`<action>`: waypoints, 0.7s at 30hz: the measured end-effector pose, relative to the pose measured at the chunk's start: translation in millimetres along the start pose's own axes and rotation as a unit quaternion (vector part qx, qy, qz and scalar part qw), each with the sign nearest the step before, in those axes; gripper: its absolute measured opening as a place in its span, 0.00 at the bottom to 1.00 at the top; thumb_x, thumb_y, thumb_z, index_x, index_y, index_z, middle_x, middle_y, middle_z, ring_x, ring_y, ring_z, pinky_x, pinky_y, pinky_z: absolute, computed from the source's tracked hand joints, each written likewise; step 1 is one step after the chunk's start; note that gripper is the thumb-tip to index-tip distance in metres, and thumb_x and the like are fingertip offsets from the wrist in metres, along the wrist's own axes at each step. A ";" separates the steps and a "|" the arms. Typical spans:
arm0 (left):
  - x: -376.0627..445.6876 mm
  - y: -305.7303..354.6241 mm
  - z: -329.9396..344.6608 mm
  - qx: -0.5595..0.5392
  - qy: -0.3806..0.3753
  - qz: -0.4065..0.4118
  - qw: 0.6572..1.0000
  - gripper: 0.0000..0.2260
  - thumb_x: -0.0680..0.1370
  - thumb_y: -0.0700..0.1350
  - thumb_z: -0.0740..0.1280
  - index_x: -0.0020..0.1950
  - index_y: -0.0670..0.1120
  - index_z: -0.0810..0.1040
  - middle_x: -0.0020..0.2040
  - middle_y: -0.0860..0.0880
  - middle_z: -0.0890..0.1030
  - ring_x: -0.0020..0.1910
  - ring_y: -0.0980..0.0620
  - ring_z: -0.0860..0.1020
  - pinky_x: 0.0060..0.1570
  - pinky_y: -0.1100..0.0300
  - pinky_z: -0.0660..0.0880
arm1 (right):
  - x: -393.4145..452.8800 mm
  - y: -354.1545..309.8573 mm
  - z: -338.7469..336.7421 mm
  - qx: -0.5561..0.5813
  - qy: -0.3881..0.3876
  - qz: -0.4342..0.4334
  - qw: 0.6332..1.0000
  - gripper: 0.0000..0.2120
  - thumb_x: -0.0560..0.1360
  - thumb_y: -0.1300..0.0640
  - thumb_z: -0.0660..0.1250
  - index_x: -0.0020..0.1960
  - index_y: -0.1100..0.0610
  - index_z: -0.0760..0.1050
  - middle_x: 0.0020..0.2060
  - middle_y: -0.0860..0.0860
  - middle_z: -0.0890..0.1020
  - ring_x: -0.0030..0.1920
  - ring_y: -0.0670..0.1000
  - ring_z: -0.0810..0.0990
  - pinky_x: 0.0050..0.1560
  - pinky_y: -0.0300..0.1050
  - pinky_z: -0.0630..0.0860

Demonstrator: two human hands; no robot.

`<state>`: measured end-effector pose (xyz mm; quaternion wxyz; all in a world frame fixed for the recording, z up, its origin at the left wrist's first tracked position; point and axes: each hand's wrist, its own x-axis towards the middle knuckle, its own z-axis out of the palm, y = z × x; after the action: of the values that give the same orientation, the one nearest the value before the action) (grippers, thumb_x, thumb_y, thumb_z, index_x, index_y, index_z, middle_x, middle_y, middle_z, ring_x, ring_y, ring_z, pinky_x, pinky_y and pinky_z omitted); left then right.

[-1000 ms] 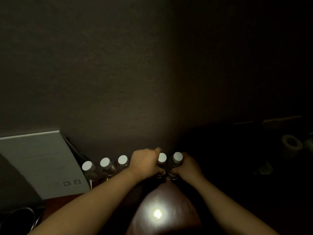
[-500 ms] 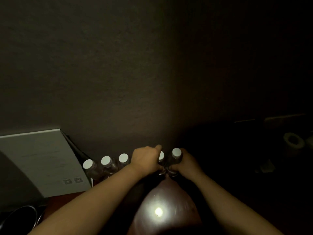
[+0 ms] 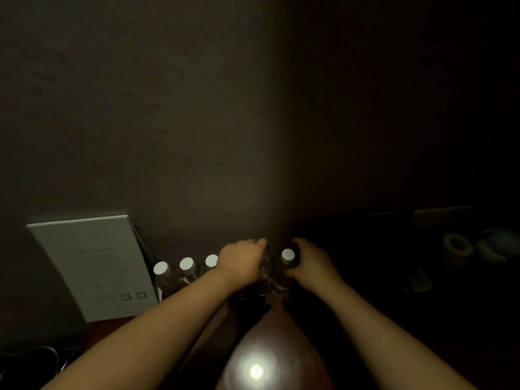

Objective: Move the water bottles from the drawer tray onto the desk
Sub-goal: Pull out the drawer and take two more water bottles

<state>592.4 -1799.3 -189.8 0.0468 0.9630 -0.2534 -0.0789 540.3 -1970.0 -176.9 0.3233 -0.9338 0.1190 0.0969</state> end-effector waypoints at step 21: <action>-303.8 -126.6 -107.4 0.074 0.008 -0.148 0.986 0.30 0.70 0.63 0.73 0.67 0.52 0.71 0.58 0.49 0.79 0.58 0.46 0.78 0.49 0.52 0.76 | -186.0 -238.6 63.0 -0.295 -0.109 -0.296 0.902 0.30 0.68 0.46 0.75 0.67 0.49 0.70 0.57 0.52 0.77 0.57 0.54 0.78 0.51 0.49 0.77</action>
<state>411.1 -1533.6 -61.7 -0.0343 0.9913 -0.1132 -0.0584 424.4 -1718.9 -39.0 0.0575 -0.9623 -0.2326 0.1289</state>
